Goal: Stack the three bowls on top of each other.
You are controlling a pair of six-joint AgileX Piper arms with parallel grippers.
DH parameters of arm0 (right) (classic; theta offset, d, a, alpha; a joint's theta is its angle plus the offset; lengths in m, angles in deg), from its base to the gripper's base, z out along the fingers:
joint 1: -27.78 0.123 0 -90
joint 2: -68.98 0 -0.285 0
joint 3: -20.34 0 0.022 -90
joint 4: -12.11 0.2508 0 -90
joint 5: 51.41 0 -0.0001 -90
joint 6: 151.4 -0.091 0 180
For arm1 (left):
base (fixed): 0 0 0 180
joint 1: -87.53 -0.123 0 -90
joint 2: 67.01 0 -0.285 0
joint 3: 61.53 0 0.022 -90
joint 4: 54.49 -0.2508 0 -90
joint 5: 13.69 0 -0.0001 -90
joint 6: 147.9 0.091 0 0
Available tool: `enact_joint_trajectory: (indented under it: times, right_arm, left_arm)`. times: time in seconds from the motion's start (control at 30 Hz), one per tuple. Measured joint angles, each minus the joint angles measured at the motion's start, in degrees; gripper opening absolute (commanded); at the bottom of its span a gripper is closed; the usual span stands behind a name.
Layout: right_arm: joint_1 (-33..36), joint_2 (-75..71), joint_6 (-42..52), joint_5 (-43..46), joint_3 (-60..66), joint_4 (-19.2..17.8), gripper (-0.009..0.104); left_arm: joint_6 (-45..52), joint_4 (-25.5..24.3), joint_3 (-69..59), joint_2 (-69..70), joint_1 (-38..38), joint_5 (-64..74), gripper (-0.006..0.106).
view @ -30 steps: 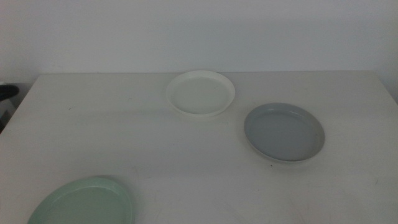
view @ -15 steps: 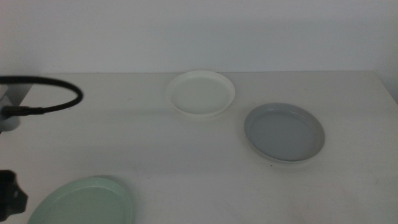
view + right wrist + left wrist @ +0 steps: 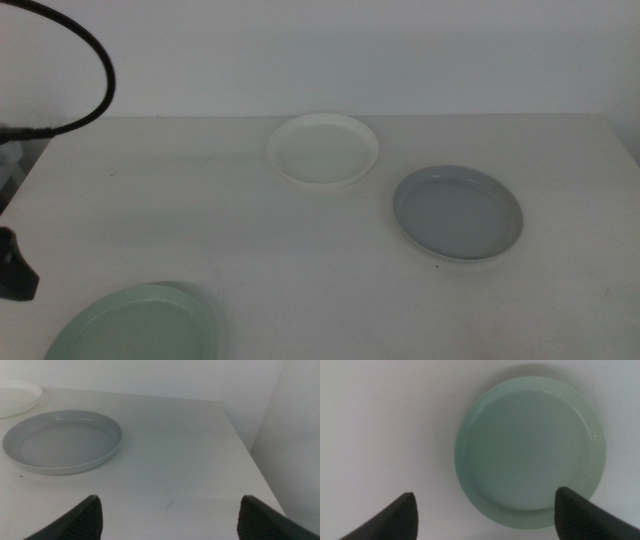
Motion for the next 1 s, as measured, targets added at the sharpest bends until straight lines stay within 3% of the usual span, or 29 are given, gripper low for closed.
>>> enact_joint_trajectory:
  times: [0.1, 0.23, 1.0]
  right_arm:
    - [0.00, 0.00, 0.00, 0.00, 0.00, 0.00, 0.094]
    - [0.00, 0.00, 0.00, 0.00, 0.00, 0.00, 0.094]
    - [0.00, 0.00, 0.00, 0.00, 0.00, 0.00, 0.094]
  left_arm:
    - [5.64, 3.44, -1.68, -2.05, -4.07, -0.55, 0.105]
    - [8.76, 4.27, -4.85, -5.87, -6.75, -3.31, 0.105]
    - [13.17, 10.85, -7.60, -32.48, -6.90, -14.56, 0.105]
